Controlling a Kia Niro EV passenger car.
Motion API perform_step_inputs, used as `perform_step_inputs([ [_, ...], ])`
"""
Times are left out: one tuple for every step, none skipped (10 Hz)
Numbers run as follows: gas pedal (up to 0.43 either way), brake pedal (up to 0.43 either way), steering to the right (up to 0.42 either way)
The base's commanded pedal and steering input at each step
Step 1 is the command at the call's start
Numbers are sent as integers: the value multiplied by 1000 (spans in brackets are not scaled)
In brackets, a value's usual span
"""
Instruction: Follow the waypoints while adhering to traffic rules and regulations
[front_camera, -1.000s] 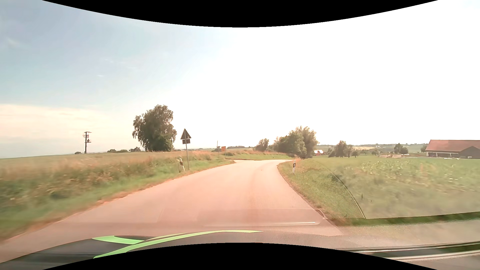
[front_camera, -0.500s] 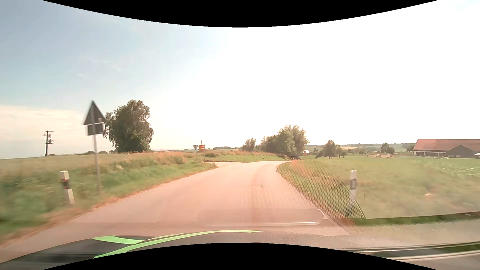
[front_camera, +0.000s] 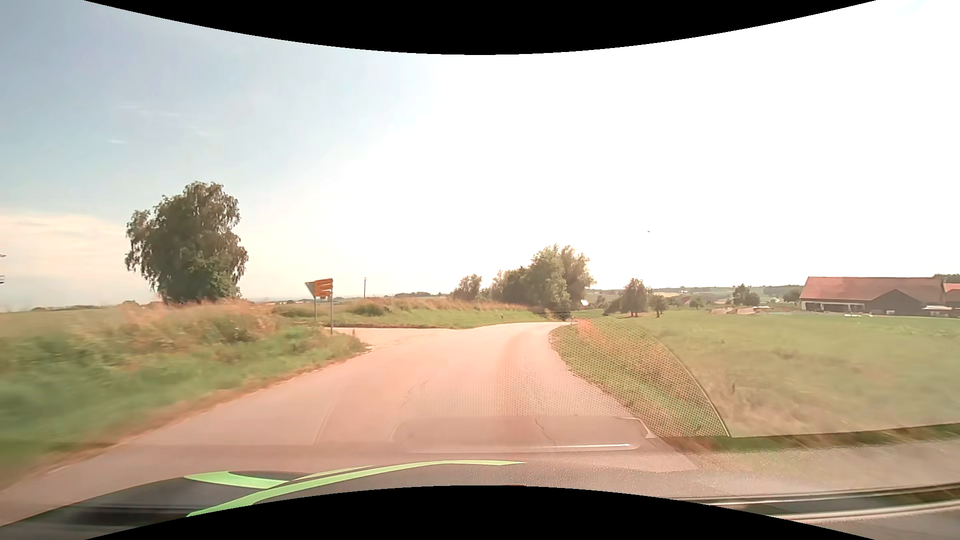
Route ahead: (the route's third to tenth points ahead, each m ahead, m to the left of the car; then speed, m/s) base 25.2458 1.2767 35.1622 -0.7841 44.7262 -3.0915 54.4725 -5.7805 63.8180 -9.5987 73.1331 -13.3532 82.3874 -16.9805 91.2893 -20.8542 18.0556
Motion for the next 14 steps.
perform_step_inputs([
  [0, 0, 35],
  [0, 0, 35],
  [0, 0, 34],
  [0, 0, 33],
  [0, 12, 32],
  [0, 18, 31],
  [0, 18, 31],
  [0, 24, 33],
  [0, 30, 34],
  [0, 43, 34],
  [0, 61, 36],
  [0, 79, 36],
  [0, 85, 36],
  [0, 85, 36],
])
